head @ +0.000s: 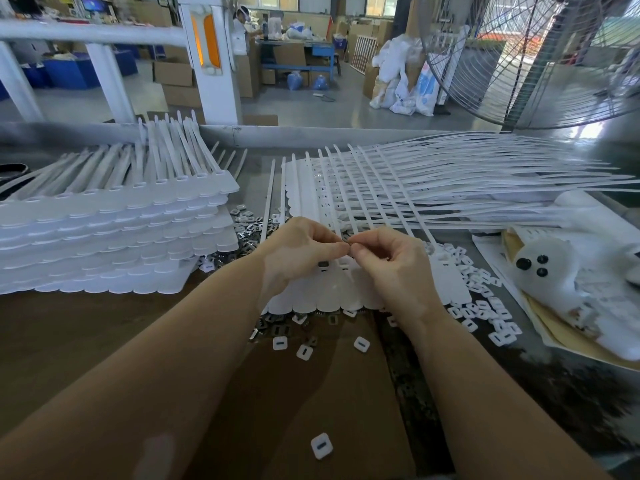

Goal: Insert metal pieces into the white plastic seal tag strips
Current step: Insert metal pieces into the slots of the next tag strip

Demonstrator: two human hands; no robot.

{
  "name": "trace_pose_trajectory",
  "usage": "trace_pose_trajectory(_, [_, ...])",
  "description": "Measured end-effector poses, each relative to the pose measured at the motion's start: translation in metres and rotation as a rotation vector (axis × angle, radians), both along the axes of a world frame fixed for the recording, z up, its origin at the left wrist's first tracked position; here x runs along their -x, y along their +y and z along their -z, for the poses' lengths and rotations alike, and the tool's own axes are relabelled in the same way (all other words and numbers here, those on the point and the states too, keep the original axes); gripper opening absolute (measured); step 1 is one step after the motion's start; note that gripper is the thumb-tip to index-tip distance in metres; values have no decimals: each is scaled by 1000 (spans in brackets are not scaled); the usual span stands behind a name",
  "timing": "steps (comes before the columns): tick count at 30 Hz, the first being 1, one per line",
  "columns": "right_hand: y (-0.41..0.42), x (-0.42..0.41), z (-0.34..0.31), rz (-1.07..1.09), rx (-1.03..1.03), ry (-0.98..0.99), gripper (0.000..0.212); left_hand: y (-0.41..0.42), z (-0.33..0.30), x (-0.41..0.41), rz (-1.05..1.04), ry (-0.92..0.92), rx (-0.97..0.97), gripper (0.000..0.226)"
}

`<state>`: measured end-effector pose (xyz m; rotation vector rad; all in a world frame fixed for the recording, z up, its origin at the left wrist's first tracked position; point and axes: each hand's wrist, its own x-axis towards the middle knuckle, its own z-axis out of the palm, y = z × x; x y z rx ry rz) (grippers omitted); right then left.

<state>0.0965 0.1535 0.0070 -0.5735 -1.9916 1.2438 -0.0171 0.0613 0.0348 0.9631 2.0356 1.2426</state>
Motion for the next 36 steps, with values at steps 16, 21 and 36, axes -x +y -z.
trace_pose_trajectory(16, [0,-1,-2,-10,33,38,14,2,-1,1,-18,64,42,14])
trace_pose_trajectory(21, [2,0,-1,69,108,86,16,5,-2,1,-11,161,79,12])
trace_pose_trajectory(36, [3,-1,0,78,120,89,18,10,-12,2,14,207,194,5])
